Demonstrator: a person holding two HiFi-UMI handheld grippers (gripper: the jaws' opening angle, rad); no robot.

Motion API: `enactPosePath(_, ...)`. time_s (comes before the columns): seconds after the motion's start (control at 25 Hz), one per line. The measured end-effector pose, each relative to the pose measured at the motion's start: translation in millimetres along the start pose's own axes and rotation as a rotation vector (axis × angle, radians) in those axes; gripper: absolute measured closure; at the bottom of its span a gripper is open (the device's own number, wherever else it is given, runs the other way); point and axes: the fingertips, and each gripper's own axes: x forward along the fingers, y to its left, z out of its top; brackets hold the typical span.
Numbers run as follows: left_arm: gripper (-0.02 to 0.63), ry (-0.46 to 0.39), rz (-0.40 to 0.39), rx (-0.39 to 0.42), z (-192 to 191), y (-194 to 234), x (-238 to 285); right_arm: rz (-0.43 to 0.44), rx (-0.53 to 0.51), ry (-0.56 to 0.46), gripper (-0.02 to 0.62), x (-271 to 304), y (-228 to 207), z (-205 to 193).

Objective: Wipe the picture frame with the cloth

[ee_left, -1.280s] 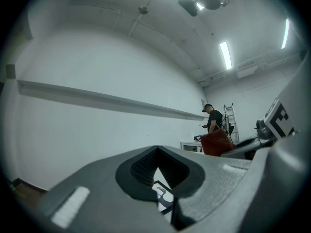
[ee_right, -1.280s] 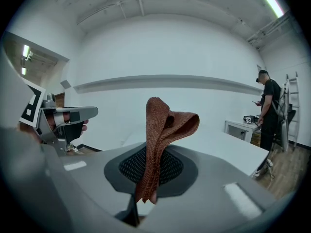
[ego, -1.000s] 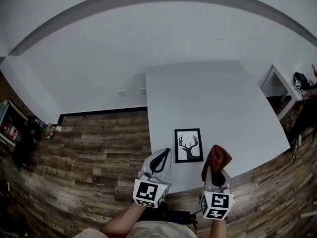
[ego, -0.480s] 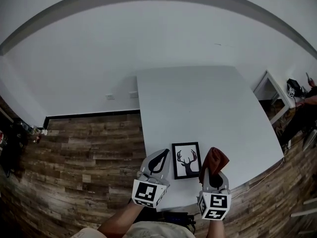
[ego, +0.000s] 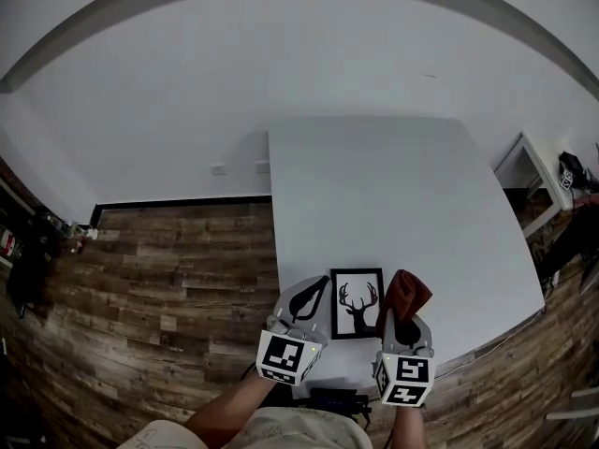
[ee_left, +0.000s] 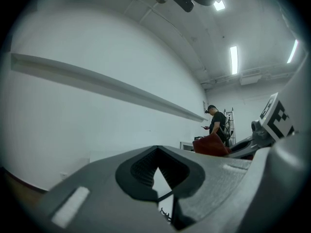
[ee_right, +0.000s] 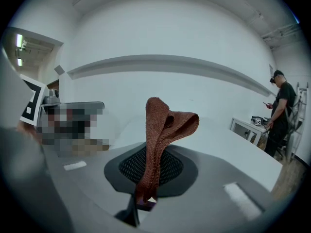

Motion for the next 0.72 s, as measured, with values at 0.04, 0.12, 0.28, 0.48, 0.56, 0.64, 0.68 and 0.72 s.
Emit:
enactPosePath(0.04, 0.606, 0.003, 0.007, -0.004, 0, 1, 2, 0.011, -0.008, 0.011, 0.537, 5, 0, -1)
enactPosePath(0.12, 0.606, 0.009, 0.023, -0.010, -2, 2, 4, 0.040, -0.031, 0.047, 0.537, 13, 4, -4)
enactPosePath(0.28, 0.606, 0.002, 0.047, 0.002, 1, 3, 5, 0.088, -0.072, 0.136, 0.537, 27, 14, -14)
enactPosePath(0.48, 0.606, -0.002, 0.073, 0.019, -2, 7, 3, 0.146, -0.056, 0.262, 0.537, 54, 26, -34)
enactPosePath(0.56, 0.606, -0.002, 0.079, 0.018, -1, 9, 1, 0.176, -0.040, 0.312, 0.537, 67, 33, -43)
enactPosePath(0.64, 0.606, -0.012, 0.088, 0.023, 1, 12, -2, 0.204, -0.028, 0.354, 0.537, 80, 40, -50)
enactPosePath(0.68, 0.606, -0.018, 0.093, 0.026, 3, 14, -4, 0.215, -0.022, 0.373, 0.537, 86, 43, -53)
enactPosePath(0.72, 0.606, -0.023, 0.098, 0.030, 4, 15, -5, 0.226, -0.018, 0.391, 0.537, 92, 46, -56)
